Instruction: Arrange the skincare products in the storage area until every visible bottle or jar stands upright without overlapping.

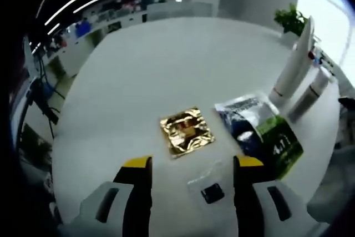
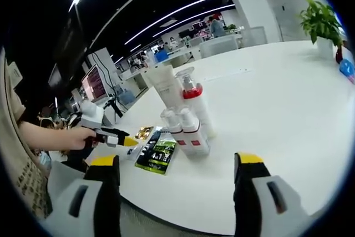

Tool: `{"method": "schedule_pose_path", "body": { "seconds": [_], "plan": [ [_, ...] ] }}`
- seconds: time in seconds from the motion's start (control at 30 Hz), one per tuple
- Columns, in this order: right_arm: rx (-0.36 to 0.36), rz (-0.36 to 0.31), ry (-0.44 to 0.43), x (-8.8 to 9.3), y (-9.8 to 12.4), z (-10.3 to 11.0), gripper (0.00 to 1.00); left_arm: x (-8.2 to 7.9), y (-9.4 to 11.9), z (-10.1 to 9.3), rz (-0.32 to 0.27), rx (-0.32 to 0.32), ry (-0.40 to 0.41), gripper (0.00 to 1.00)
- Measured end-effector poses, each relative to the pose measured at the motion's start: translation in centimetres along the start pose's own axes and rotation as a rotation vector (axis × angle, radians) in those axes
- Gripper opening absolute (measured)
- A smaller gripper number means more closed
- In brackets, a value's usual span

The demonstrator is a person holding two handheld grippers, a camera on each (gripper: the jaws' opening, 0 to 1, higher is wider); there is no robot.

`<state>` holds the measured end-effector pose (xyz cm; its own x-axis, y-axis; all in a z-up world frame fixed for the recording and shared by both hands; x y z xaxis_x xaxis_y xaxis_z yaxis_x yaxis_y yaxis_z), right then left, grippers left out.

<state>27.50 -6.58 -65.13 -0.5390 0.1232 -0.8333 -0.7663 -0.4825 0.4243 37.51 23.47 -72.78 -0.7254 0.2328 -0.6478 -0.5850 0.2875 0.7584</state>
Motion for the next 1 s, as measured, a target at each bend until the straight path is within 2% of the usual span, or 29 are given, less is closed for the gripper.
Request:
{"method": "schedule_pose_path", "body": {
  "seconds": [0.33, 0.43, 0.57, 0.73, 0.8, 0.87, 1.0],
  "plan": [
    [-0.027, 0.008, 0.026, 0.1, -0.1, 0.5, 0.85, 1.9, 2.5, -0.5, -0.025, 0.051, 0.021, 0.61],
    [-0.033, 0.011, 0.036, 0.1, -0.1, 0.7, 0.85, 2.5, 3.4, -0.5, -0.024, 0.046, 0.009, 0.66],
    [-0.040, 0.013, 0.046, 0.1, -0.2, 0.9, 0.85, 3.4, 4.4, -0.3, -0.015, 0.039, 0.002, 0.77],
    [-0.048, 0.016, 0.064, 0.2, -0.2, 1.2, 0.87, 4.0, 6.2, -0.2, -0.036, 0.046, 0.005, 0.82],
    [-0.051, 0.016, 0.071, 0.2, -0.2, 1.2, 0.88, 4.1, 6.8, -0.7, -0.069, 0.084, 0.004, 0.88],
    [-0.055, 0.013, 0.078, 0.2, -0.2, 1.3, 0.89, 4.0, 7.6, -2.0, -0.123, 0.153, -0.013, 0.92],
    [-0.064, 0.009, 0.087, 0.2, -0.2, 1.5, 0.91, 4.8, 8.6, -2.7, -0.120, 0.182, -0.018, 0.97]
  ]
}}
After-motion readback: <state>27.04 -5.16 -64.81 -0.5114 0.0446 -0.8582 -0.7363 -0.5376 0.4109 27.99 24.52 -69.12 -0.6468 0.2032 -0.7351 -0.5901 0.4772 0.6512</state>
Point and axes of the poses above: the point that each gripper's makers call its tool centre point, and the gripper's own axes: y roughly backward along the fingers, z roughly to its left, x roughly out of its underside, the point moved 4 cm from there along y, roughly backward along the fingers, and after that the axes turned 2 degrees about x, right-handed, at the moved point
